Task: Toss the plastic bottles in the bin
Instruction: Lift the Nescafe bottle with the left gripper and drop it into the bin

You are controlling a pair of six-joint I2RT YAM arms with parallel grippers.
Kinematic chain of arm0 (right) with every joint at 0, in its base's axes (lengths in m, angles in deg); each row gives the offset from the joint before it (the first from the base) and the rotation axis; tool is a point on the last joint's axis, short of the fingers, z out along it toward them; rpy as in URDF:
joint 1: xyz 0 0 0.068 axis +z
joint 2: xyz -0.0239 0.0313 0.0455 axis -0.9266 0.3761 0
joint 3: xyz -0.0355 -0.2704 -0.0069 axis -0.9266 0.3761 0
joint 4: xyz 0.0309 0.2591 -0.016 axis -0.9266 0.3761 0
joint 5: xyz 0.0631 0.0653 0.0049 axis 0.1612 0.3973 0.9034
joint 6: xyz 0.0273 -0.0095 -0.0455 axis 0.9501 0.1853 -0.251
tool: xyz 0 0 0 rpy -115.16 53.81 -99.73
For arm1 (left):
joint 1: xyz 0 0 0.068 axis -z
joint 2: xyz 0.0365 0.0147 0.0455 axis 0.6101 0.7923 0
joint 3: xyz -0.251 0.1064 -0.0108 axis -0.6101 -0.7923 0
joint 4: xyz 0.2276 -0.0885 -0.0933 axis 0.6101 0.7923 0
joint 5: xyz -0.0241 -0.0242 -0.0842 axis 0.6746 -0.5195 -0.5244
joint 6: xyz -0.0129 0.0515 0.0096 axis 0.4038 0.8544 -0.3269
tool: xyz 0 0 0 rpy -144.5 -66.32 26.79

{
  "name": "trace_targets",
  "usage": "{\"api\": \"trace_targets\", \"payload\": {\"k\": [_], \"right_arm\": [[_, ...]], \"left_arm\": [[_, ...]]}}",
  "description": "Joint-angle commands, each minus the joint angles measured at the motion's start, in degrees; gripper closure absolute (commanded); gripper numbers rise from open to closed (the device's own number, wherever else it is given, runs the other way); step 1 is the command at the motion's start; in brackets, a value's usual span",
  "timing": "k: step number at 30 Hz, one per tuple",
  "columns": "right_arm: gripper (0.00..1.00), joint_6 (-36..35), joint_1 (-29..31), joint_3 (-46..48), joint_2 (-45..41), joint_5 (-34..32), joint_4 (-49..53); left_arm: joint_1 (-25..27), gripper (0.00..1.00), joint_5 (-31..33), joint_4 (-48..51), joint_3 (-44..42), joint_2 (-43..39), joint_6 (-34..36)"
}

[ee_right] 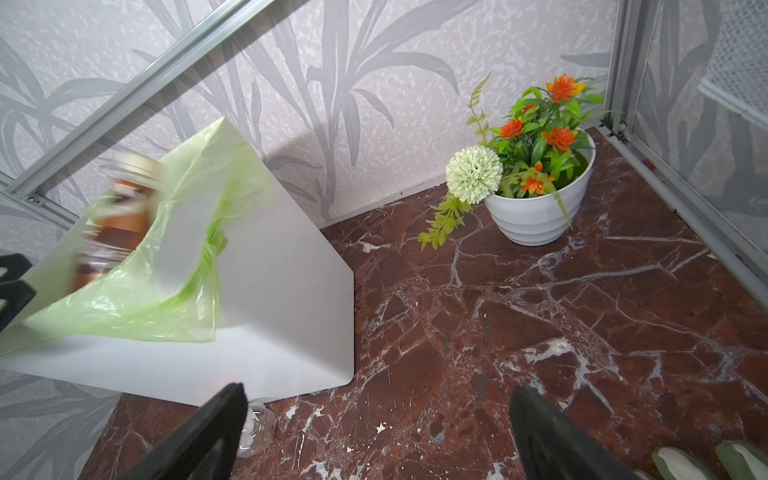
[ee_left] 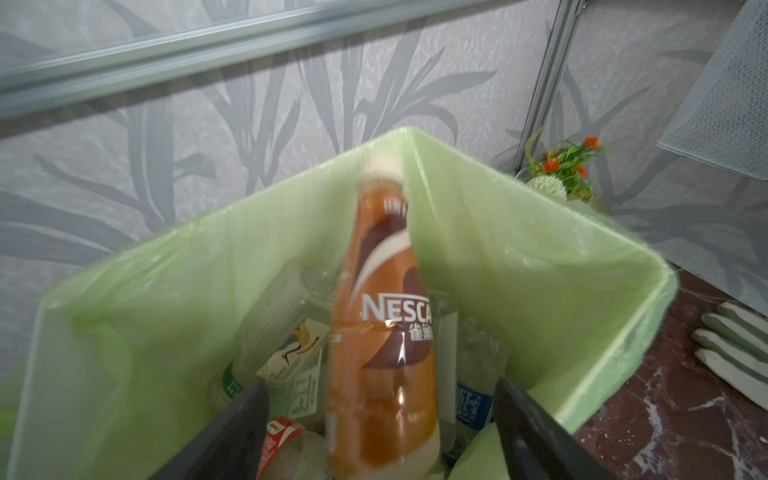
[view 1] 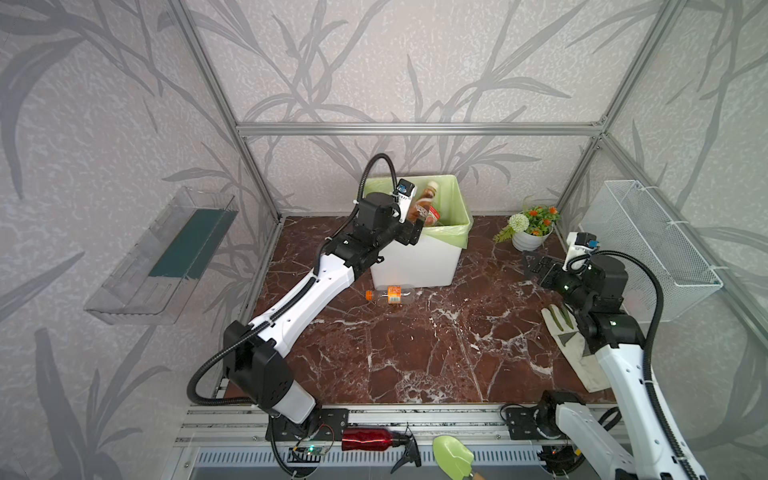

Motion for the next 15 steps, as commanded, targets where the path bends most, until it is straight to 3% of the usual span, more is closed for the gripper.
{"api": "trace_targets", "payload": {"k": [1, 7, 15], "right_arm": [[0.01, 1.93, -0.25, 0.91, 1.06, 2.83, -3.39], [0.01, 0.87, -0.27, 1.45, 0.76, 1.75, -2.32], [0.01, -4.38, 1.06, 3.55, 0.35, 6.48, -3.82]], "left_arm": [[0.08, 0.01, 1.34, -3.14, 7.14, -8.75, 3.06], [0.11, 0.01, 4.27, -4.23, 4.72, -14.80, 4.73], [-0.51, 0.01, 18.34, -10.02, -19.51, -28.07, -2.03]]}}
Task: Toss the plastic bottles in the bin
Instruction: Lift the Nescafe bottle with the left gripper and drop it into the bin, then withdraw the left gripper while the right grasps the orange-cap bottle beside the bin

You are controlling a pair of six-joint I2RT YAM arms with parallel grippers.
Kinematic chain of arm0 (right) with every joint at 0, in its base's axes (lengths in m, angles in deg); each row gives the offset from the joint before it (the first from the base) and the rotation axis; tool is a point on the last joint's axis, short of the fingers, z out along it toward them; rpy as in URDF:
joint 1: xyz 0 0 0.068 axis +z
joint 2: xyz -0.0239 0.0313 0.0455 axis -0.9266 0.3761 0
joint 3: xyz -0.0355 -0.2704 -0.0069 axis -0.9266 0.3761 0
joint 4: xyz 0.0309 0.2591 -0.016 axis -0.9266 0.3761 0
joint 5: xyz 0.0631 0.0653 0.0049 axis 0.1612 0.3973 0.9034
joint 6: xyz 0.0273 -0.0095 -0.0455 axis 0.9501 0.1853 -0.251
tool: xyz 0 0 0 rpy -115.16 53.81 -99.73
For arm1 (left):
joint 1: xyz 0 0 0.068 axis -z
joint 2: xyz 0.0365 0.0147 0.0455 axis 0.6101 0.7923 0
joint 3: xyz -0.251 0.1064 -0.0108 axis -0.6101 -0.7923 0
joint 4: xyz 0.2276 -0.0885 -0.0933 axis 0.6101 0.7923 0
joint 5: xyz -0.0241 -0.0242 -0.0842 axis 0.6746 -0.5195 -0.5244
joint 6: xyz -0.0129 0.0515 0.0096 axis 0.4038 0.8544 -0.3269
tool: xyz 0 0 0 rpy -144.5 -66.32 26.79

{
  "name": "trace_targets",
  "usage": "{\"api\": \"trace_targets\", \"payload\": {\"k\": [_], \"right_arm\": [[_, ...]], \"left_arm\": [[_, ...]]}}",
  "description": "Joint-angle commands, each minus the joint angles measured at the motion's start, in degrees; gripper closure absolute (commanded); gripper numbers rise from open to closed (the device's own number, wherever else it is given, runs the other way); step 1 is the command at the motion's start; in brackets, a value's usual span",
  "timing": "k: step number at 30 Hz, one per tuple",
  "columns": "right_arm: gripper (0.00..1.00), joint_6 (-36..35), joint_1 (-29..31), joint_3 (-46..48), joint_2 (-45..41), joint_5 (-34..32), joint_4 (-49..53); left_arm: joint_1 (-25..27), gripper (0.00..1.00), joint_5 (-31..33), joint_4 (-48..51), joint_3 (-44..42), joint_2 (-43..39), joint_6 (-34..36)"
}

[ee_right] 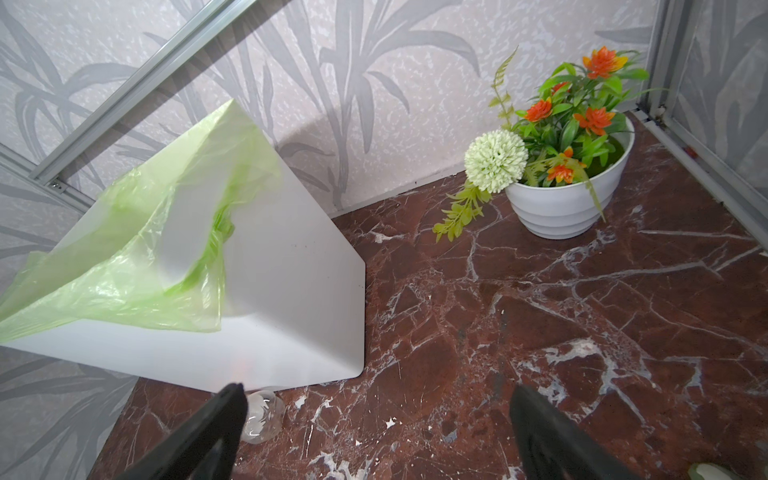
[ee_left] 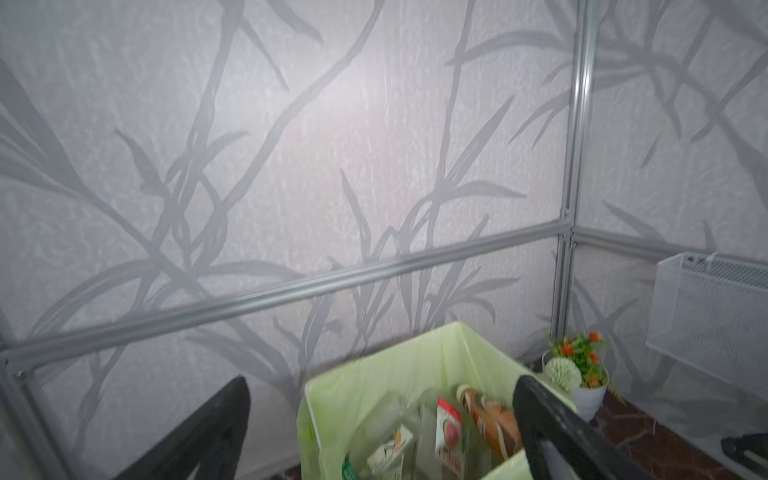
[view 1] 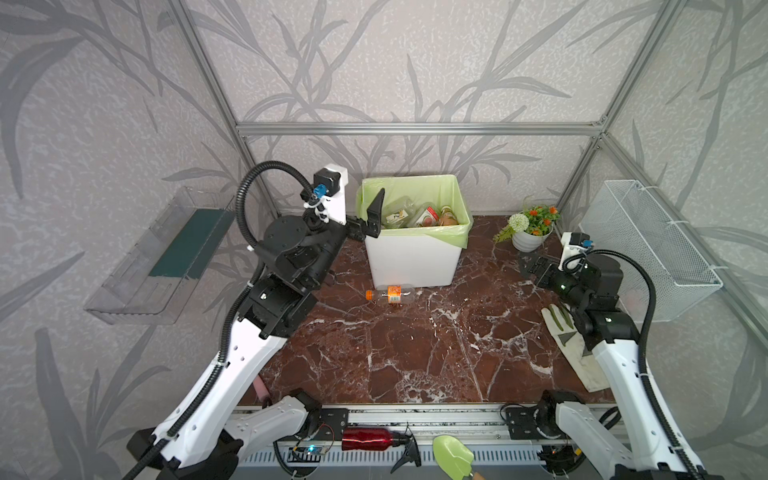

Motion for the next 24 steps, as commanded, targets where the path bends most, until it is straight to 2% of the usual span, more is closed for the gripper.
{"api": "trace_targets", "payload": {"k": [1, 5, 10, 16, 19, 24], "right_arm": [[0.01, -3.75, 1.97, 2.20, -0.57, 2.23, -2.14], [0.00, -6.49, 9.78, 4.22, 1.26, -1.90, -3.31], [0.00, -13.49, 25.44, 5.39, 7.85, -11.09, -8.31], [0.02, -19.13, 36.83, 4.88, 18.96, -13.16, -16.80], [0.04, -23.21, 41.83, 0.82, 26.40, -15.03, -16.04], [0.05, -30.08, 47.90, -8.56, 38.70, -17.41, -12.23]], "left_arm": [[-1.08, 0.01, 8.99, 0.16, -9.43, -2.72, -4.63], [-3.21, 0.01, 14.23, 1.97, -18.42, -8.57, -10.58], [-7.73, 0.01, 17.79, 5.29, -28.40, -15.94, -16.83], [-14.77, 0.01, 17.67, 11.18, -35.40, -21.61, -23.23], [-16.93, 0.01, 17.16, 14.22, -37.33, -23.39, -27.09], [-17.73, 0.01, 16.98, 15.23, -39.92, -24.70, -30.14]]}}
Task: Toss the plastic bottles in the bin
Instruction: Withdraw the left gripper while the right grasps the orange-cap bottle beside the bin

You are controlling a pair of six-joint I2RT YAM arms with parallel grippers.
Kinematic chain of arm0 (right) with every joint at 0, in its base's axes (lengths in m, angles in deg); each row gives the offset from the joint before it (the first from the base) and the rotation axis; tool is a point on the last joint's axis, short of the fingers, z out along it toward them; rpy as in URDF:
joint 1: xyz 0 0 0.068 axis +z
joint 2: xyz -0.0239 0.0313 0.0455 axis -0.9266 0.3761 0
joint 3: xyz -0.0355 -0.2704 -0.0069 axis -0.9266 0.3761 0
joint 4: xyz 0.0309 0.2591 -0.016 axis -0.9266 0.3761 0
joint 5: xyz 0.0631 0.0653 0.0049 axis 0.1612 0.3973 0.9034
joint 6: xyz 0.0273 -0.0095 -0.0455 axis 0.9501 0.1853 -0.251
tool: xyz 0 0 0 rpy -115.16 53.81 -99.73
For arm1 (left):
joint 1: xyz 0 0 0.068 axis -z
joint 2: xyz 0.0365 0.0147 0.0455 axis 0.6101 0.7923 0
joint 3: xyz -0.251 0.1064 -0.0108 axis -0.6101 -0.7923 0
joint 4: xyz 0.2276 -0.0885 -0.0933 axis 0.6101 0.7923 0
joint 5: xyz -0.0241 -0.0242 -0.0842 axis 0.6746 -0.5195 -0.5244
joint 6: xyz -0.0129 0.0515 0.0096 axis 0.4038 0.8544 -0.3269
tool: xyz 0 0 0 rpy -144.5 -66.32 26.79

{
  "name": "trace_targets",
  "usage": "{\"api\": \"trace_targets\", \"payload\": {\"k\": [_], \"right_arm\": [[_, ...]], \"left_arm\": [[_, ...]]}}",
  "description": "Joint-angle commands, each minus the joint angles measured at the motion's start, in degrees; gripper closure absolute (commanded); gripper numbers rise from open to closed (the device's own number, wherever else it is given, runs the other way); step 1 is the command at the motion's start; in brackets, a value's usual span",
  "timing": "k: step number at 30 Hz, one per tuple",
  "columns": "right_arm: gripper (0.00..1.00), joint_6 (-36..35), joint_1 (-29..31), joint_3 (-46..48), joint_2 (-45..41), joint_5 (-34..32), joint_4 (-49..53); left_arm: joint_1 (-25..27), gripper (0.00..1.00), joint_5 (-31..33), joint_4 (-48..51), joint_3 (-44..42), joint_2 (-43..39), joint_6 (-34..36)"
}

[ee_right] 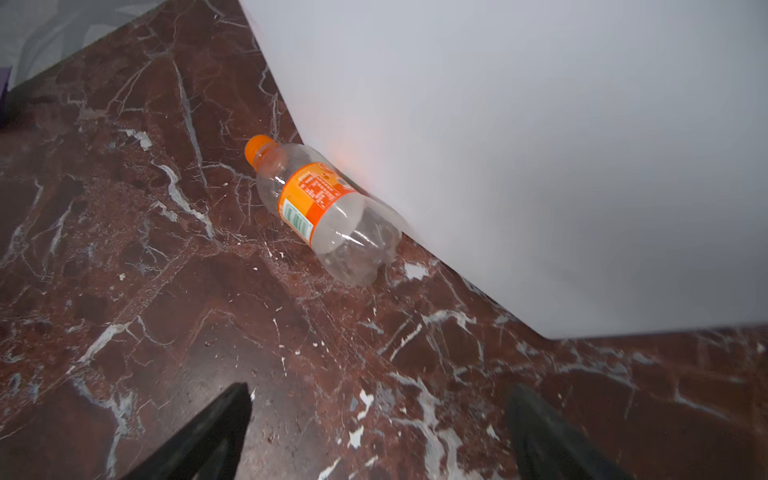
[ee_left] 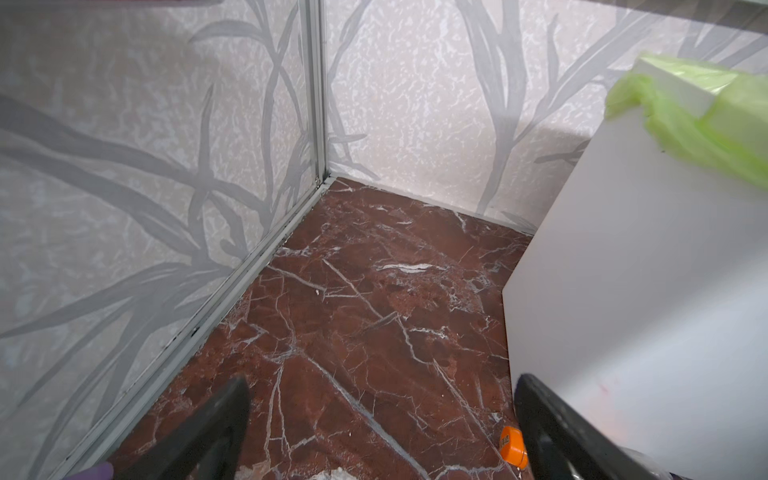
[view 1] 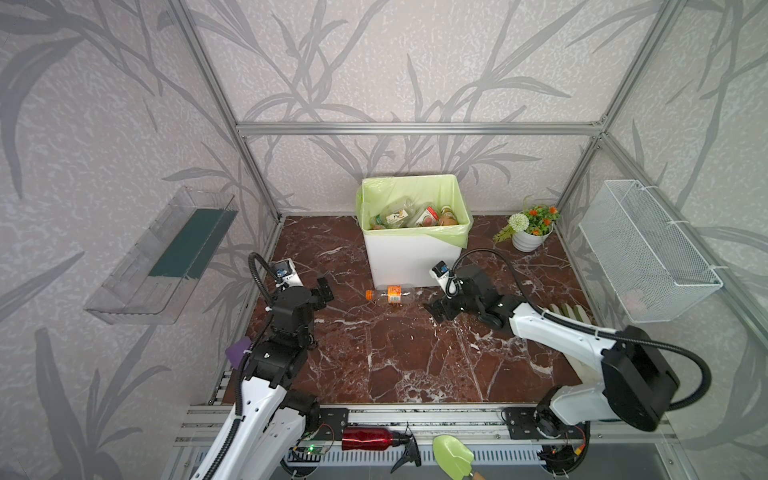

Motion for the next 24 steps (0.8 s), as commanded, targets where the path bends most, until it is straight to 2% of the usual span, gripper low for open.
{"api": "trace_targets", "payload": {"k": [1, 8, 18, 24], "right_arm": [[0.05, -7.44, 3.13, -6.55, 5.69, -3.03, 1.13], [0.06, -17.25, 8.58, -20.15, 19.68, -7.89, 6.44], [0.15, -24.27, 9.11, -35.20, 32.77, -11.88, 15.40], [0.14, -29.99, 10.44, -43.03, 39.22, -16.38, 20.44]], "left_arm": [[-0.50, 0.01, 0.58, 1.92, -1.22, -1.08, -4.96], [-0.97, 0.01, -2.01, 2.69, -2.93, -1.14, -6.84], [-1.37, 0.01, -2.40, 4.53, -3.31, -2.66, -5.85], [-1.49, 0.01, -2.41, 4.51, -3.40, -2.57, -5.61]]}}
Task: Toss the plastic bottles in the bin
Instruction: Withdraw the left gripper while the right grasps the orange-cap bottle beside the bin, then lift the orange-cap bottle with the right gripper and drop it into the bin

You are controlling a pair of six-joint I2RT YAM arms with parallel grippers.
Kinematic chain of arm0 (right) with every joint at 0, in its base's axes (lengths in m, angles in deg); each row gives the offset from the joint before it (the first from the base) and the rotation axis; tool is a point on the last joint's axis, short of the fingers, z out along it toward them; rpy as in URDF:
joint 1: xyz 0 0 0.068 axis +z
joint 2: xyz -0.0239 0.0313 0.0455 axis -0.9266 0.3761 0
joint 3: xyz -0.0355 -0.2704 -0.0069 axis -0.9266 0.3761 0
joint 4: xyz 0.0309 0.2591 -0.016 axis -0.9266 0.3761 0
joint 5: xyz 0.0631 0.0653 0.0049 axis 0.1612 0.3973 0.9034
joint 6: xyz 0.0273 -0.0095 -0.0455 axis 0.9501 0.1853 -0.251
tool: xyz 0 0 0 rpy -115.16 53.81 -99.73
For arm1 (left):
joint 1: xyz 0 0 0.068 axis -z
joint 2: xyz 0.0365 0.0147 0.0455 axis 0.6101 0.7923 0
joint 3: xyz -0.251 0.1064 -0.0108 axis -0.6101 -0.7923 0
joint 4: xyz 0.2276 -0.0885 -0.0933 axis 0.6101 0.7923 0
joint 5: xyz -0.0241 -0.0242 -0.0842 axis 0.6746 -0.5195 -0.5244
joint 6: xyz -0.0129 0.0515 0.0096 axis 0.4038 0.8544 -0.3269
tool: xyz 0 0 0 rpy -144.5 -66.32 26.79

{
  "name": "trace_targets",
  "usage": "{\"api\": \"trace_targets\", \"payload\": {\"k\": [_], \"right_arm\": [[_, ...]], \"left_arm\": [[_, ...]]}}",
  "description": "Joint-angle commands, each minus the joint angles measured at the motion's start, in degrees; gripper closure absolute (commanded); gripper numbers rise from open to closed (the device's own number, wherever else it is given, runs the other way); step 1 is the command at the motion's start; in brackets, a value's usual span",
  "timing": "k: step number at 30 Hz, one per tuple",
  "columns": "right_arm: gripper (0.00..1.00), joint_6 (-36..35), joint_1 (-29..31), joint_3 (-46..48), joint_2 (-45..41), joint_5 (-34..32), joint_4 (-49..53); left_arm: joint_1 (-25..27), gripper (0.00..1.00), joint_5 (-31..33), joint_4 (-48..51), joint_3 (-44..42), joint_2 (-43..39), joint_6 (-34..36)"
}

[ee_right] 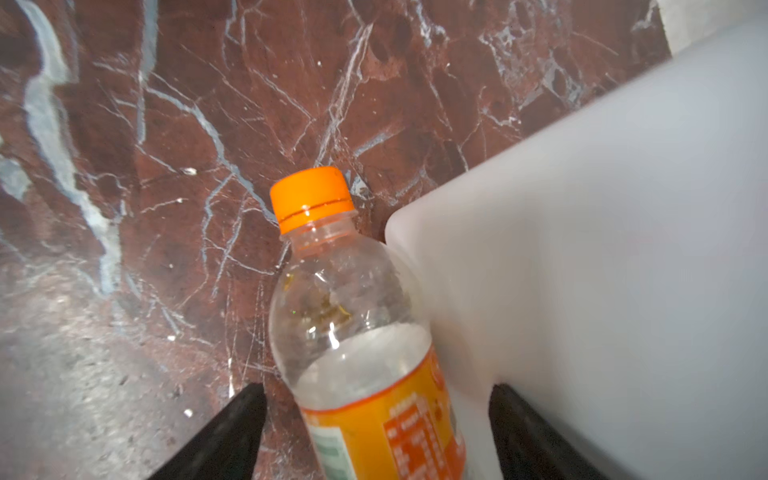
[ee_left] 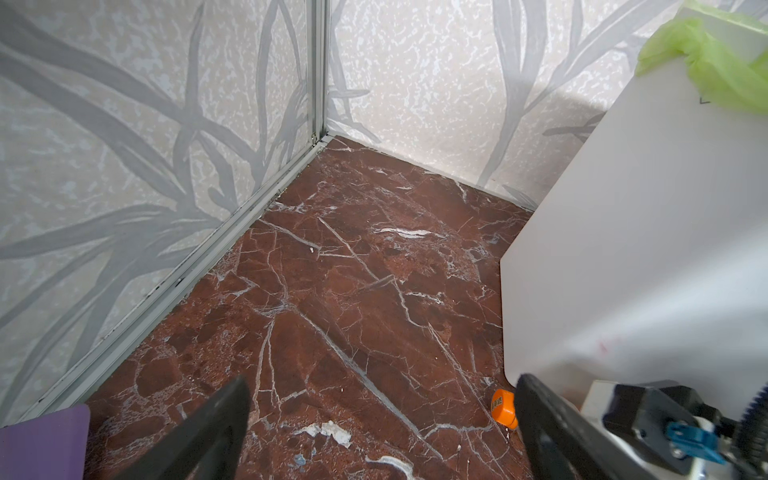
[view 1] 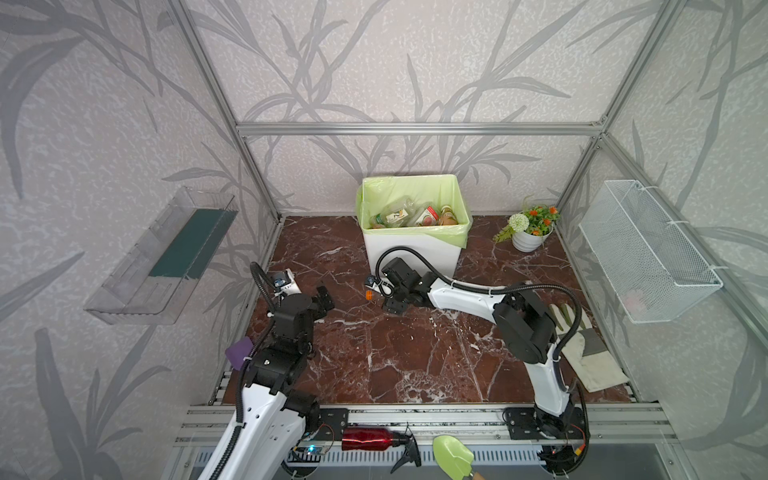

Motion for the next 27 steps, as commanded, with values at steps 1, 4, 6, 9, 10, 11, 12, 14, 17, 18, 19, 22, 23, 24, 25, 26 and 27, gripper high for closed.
{"api": "trace_targets", "payload": {"k": [1, 4, 6, 9, 10, 11, 12, 14, 17, 18, 19, 22, 23, 24, 25, 26, 27], "right_arm": [[0.14, -4.79, 0.71, -4.94, 3.38, -3.61, 5.48], [0.17, -6.25, 1.40, -8.81, 6.50, -4.19, 9.70], [0.23, -6.38, 1.93, -11.65, 8.29, -5.06, 13.80], [0.33, -6.29, 2.52, -13.89, 10.24, -6.05, 17.71], [0.37, -6.52, 2.83, -13.67, 10.35, -6.17, 18.14], [0.40, -6.62, 3.00, -13.34, 10.41, -6.50, 18.09], [0.45, -6.49, 3.16, -12.88, 10.28, -6.79, 17.79], [0.48, -5.87, 3.25, -11.95, 9.55, -6.87, 17.15], [0.53, -4.29, 3.38, -11.32, 7.96, -6.87, 17.05], [0.56, -3.26, 3.36, -10.95, 7.05, -6.81, 16.78], [0.56, -2.28, 3.38, -10.21, 5.72, -6.68, 16.17], [0.57, 0.08, 3.37, -7.17, 0.65, -5.36, 14.23], [0.57, 0.91, 3.38, -5.98, -1.27, -5.02, 13.58], [0.58, 1.73, 3.38, -4.65, -3.56, -4.71, 12.79], [0.59, 2.39, 3.36, -3.29, -6.07, -4.31, 12.02], [0.59, 3.05, 3.38, -1.99, -8.32, -4.03, 11.35], [0.59, 3.66, 3.36, -0.39, -11.12, -3.90, 10.39]], "left_arm": [[-0.49, 0.01, 0.25, 1.29, -0.71, -0.40, -0.73], [-0.53, 0.01, 0.25, 1.70, -0.62, -0.68, -0.64], [-0.53, 0.01, 0.33, 2.06, -0.71, -0.96, -0.74], [-0.68, 0.01, 0.37, 2.13, -1.05, -1.50, -0.80], [-0.69, 0.01, 0.40, 2.11, -1.14, -1.68, -0.87], [-0.69, 0.01, 0.37, 2.14, -1.15, -1.77, -0.88], [-0.71, 0.01, 0.37, 2.13, -1.09, -1.74, -0.87], [-0.77, 0.01, 0.28, 2.08, -1.06, -1.73, -0.94], [-0.77, 0.01, 0.14, 2.07, -1.01, -1.75, -1.00], [-0.77, 0.01, 0.07, 2.14, -0.98, -1.81, -1.03], [-0.81, 0.01, 0.03, 2.09, -0.98, -1.81, -1.09], [-0.86, 0.01, 0.17, 2.32, -1.06, -2.03, -1.29], [-0.82, 0.01, 0.27, 2.38, -1.13, -2.06, -1.40], [-0.86, 0.01, 0.36, 2.36, -1.15, -2.09, -1.47], [-0.86, 0.01, 0.37, 2.43, -1.26, -2.13, -1.77], [-0.84, 0.01, 0.63, 2.51, -1.41, -2.10, -1.92], [-0.81, 0.01, 0.70, 2.56, -1.50, -2.02, -2.18]]}}
